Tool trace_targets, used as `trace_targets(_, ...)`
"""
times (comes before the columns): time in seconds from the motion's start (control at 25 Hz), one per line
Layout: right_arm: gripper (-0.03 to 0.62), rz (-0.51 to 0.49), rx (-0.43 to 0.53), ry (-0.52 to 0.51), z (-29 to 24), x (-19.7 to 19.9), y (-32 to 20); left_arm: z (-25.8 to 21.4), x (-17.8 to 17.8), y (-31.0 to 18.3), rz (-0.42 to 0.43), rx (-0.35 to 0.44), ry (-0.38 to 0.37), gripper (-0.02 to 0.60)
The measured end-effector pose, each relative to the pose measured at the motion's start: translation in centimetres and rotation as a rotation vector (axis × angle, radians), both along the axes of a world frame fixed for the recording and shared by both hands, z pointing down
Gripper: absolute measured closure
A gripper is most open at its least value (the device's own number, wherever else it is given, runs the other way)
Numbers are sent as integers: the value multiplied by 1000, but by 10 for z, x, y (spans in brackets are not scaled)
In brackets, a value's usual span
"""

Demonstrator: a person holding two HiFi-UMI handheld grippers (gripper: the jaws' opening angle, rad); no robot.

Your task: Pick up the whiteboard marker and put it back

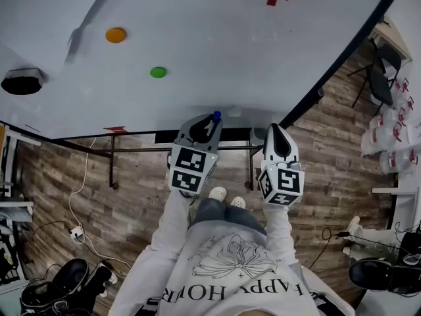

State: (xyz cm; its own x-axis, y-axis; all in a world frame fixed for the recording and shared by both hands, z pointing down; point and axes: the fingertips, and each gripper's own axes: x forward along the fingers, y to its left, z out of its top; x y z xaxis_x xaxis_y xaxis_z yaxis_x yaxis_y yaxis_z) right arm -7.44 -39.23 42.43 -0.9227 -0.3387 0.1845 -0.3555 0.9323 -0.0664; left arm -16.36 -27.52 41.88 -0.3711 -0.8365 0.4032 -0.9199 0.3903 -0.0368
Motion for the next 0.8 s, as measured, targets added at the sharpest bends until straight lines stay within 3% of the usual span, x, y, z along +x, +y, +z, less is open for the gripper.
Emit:
trace_targets(0.16,583,6,-10,21,9,-2,4,37,-5,6,27,-108,1,517)
trace_targets(0.52,583,45,-36,71,34,0,1,111,-13,7,134,-425,-170,517)
trace_targets(0.8,583,87,-49,104,49,9,-6,156,-7,-6,234,-568,-226,517)
